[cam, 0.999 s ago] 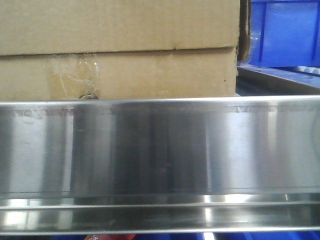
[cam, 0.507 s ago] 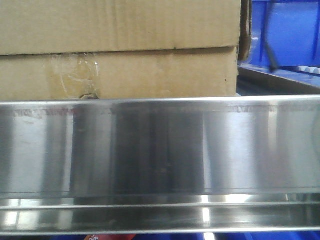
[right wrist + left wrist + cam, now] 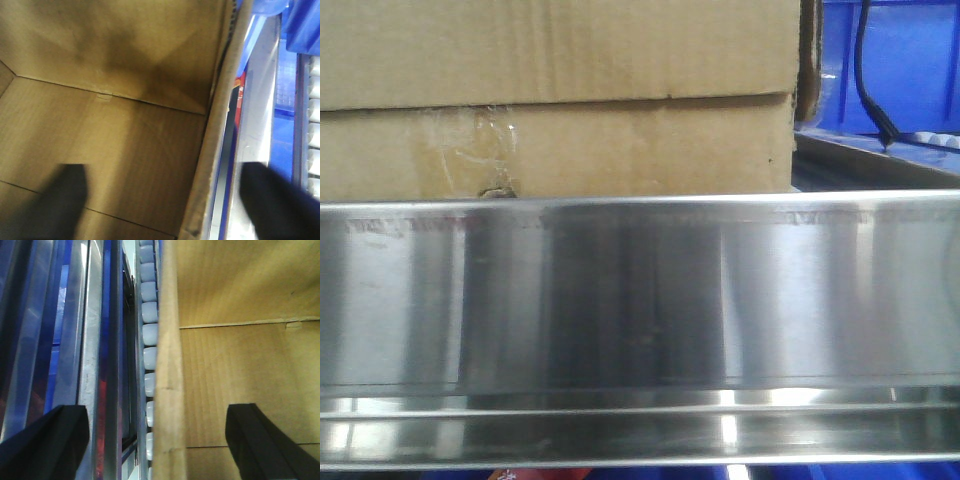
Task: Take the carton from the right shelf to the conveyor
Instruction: 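Clamp the carton walls with both grippers and lift it off the shelf, then pull the held carton back from the shelf toward the robot with both grippers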
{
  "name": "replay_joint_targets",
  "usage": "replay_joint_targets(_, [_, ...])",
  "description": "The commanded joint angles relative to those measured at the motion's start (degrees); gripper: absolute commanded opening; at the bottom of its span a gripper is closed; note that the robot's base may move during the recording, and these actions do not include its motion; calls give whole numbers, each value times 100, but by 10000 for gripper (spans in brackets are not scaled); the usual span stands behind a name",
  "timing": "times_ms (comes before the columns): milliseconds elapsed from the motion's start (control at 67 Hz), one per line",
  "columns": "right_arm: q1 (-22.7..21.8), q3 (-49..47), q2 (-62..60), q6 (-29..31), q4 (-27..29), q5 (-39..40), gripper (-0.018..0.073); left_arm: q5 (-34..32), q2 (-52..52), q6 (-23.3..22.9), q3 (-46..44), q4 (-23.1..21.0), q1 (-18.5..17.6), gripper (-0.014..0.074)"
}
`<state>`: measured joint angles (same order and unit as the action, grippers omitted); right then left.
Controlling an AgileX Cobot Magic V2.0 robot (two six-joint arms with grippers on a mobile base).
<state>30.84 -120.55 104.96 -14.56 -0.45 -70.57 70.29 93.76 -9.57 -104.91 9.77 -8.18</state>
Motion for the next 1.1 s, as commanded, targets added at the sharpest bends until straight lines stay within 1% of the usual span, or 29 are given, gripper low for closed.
replay_joint_targets(0, [-34, -6, -20, -5, -36, 61, 151, -33, -18, 16, -50, -25, 11, 441])
replay_joint_targets(45, [-34, 16, -20, -5, -36, 61, 41, -33, -18, 16, -50, -25, 11, 400])
replay_joint_targets(60, [-34, 15, -20, -5, -36, 61, 22, -33, -18, 16, -50, -25, 11, 382])
replay_joint_targets(75, [-34, 15, -20, -5, -36, 61, -33, -33, -18, 16, -50, -25, 11, 359])
replay_joint_targets(104, [-34, 15, -20, -5, -36, 61, -92, -33, -18, 16, -50, -25, 11, 307])
replay_joint_targets(119, [-34, 15, -20, -5, -36, 61, -96, -33, -18, 16, -50, -25, 11, 278])
replay_joint_targets(164, [-34, 15, -20, -5, -36, 61, -68, -33, -18, 16, -50, -25, 11, 179])
replay_joint_targets(179, [-34, 15, -20, -5, -36, 61, -62, -33, -18, 16, -50, -25, 11, 160])
replay_joint_targets(194, [-34, 15, -20, -5, -36, 61, -60, -33, -18, 16, -50, -25, 11, 122])
replay_joint_targets(209, [-34, 15, -20, -5, -36, 61, -61, -33, -18, 16, -50, -25, 11, 64])
replay_joint_targets(254, [-34, 15, -20, -5, -36, 61, -64, -33, -18, 16, -50, -25, 11, -48])
replay_joint_targets(328, [-34, 15, -20, -5, -47, 61, -67, -33, -18, 16, -50, -25, 11, 6])
replay_joint_targets(537, [-34, 15, -134, -5, -119, 61, -67, -33, -57, 16, -50, -118, 11, -9])
replay_joint_targets(612, [-34, 15, -296, -5, -189, 61, -67, -33, -156, -36, -78, -280, 11, -9])
replay_joint_targets(656, [-34, 15, -419, -5, -307, 61, -67, -33, -235, -180, -144, -342, 11, -9])
replay_joint_targets(701, [-34, 15, -560, 5, -446, 61, -67, -33, -297, -205, -238, -421, 11, -11])
replay_joint_targets(761, [-34, 15, -761, 93, -500, 61, -67, -33, -410, -205, -395, -523, -17, -18])
replay_joint_targets(895, [-34, 15, -1235, 253, -591, 61, -67, -33, -699, -293, -698, -564, -231, -18])
replay_joint_targets(984, [-34, 43, -1525, 447, -603, 61, -67, -33, -878, -429, -734, -528, -445, -18])
replay_joint_targets(1089, [-34, 319, -1887, 458, -777, 61, -67, -33, -987, -598, -734, -527, -736, -18])
